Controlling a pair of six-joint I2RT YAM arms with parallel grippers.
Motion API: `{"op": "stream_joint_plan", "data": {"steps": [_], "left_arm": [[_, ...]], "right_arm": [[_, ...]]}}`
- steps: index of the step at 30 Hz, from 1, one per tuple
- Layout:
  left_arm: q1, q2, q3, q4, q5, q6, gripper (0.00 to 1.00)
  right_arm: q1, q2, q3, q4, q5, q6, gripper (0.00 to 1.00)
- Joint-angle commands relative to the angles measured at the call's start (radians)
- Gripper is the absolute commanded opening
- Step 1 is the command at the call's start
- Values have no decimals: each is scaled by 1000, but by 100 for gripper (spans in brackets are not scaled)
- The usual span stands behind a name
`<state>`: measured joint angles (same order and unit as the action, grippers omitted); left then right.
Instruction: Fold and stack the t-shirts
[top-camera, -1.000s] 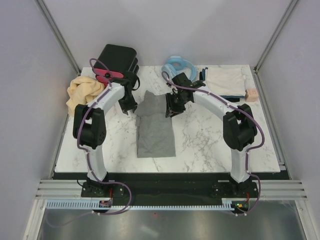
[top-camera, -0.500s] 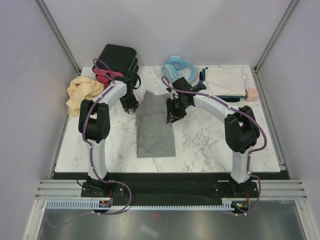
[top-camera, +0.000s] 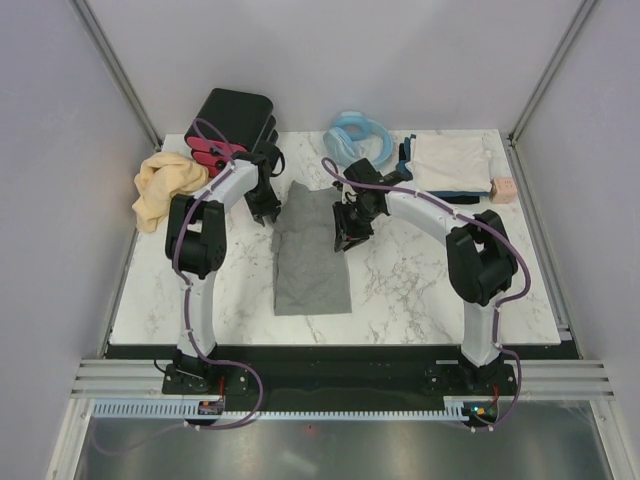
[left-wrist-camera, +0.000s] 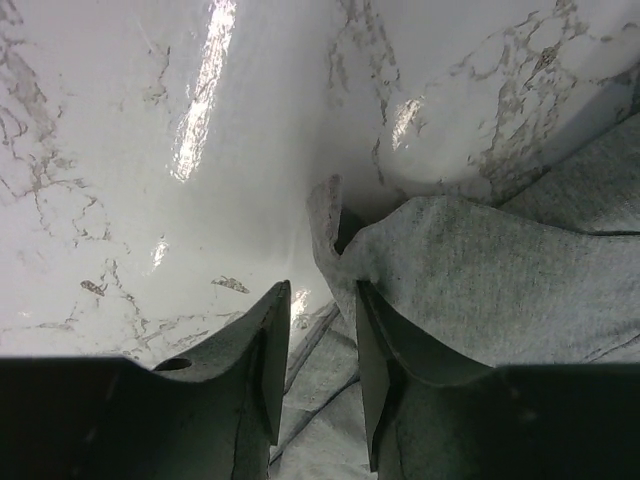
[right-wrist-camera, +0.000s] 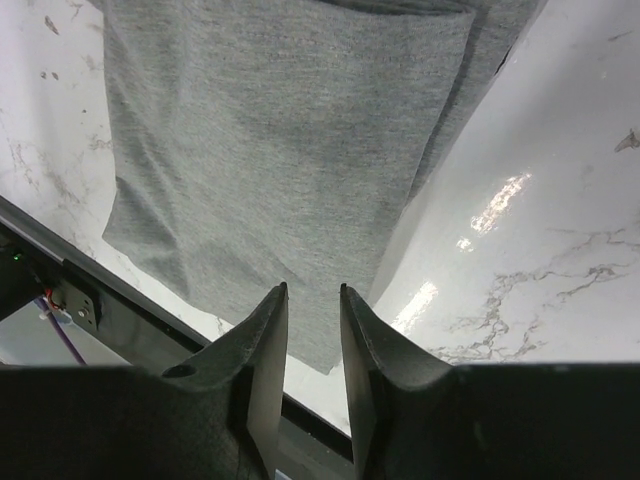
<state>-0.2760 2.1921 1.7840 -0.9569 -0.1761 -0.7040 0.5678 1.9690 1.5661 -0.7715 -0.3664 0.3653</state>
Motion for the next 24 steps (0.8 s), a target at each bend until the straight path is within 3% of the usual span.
{"op": "stream_joint_plan", "data": {"steps": [1, 4, 7, 10, 19, 22, 24], "left_arm": [[4, 12, 45, 33, 23, 35, 32], [6, 9, 45, 43, 33, 44, 14], [4, -3, 46, 49, 35, 58, 2], [6, -26, 43, 73, 52, 75, 2], [4, -52, 52, 93, 79, 95, 2], [4, -87, 49, 92, 112, 107, 24], [4, -115, 32, 92, 112, 107, 32]], "right_arm": [[17, 39, -6, 3, -17, -20, 34], [27, 65, -2, 6, -13, -16, 34], [33, 83, -3, 9, -16, -8, 33], [35, 91, -12, 18, -14, 0, 33], [35, 99, -12, 24, -22, 3, 32], [37, 105, -6, 24, -28, 4, 31], [37, 113, 2, 23, -31, 4, 31]]}}
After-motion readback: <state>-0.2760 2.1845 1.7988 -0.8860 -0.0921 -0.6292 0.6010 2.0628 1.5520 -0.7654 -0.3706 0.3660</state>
